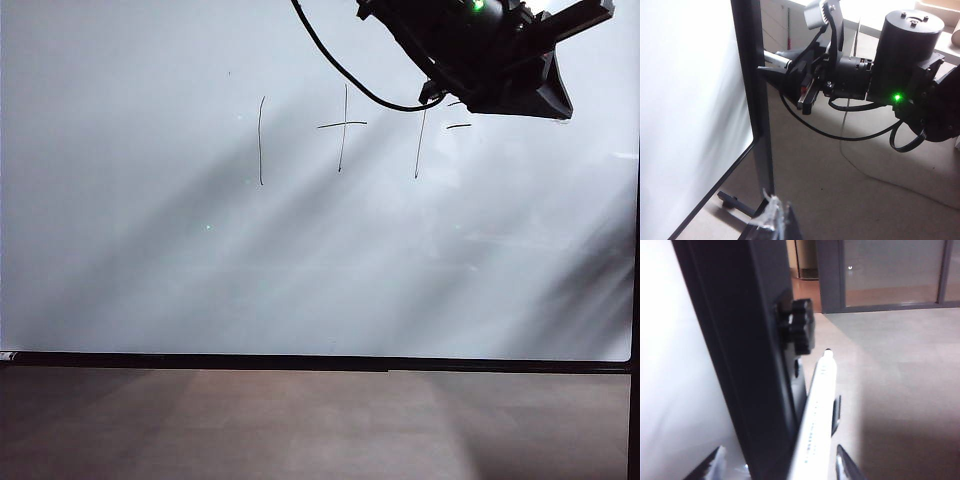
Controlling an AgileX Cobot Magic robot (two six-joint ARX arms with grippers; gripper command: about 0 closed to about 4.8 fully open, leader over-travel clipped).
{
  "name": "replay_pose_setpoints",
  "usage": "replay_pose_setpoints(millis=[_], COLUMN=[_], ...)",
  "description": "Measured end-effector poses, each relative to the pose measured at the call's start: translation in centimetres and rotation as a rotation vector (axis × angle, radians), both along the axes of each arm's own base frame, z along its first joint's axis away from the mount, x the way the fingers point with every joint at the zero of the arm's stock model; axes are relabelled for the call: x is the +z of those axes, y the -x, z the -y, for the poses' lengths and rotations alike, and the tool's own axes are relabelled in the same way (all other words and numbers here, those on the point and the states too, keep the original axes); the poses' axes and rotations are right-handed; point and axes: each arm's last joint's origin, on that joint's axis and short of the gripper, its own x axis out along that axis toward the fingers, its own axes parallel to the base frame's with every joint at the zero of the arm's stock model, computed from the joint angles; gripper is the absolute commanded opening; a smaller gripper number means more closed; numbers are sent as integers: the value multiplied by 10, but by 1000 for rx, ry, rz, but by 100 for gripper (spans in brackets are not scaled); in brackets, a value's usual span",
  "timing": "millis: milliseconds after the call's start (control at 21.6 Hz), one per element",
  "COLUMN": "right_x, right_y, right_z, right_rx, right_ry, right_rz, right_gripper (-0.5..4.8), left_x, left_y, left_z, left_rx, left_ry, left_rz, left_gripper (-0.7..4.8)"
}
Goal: Reach to the right to find the marker pen, pick it up, and write the answer to the math problem on the whiteboard.
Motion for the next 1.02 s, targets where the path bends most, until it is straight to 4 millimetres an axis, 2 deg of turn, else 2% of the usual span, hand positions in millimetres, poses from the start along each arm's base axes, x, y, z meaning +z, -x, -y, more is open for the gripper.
replay_pose_setpoints(millis=[185, 508, 601, 693, 739, 832, 924, 1017], right_x=[0, 0, 0, 0, 0, 1, 1, 1], right_y=[0, 0, 0, 0, 0, 0, 0, 0], right_z=[1, 1, 2, 2, 2, 2, 3, 3], right_rx=[-19, -39, -53, -58, -60, -72, -73, -73], right_ry=[-1, -1, -1, 0, -1, 1, 0, 0], right_rz=[1, 1, 1, 2, 1, 5, 4, 5], right_gripper=[258, 192, 143, 138, 99, 64, -3, -4], left_x=[0, 0, 0, 0, 0, 1, 1, 1], left_y=[0, 0, 0, 0, 0, 0, 0, 0], left_z=[0, 0, 0, 0, 0, 0, 0, 0], left_rx=[0, 0, 0, 0, 0, 0, 0, 0], left_ry=[0, 0, 0, 0, 0, 1, 2, 2], left_rz=[0, 0, 0, 1, 0, 1, 1, 1], left_gripper=[-5, -5, -5, -5, -5, -5, -5, -5])
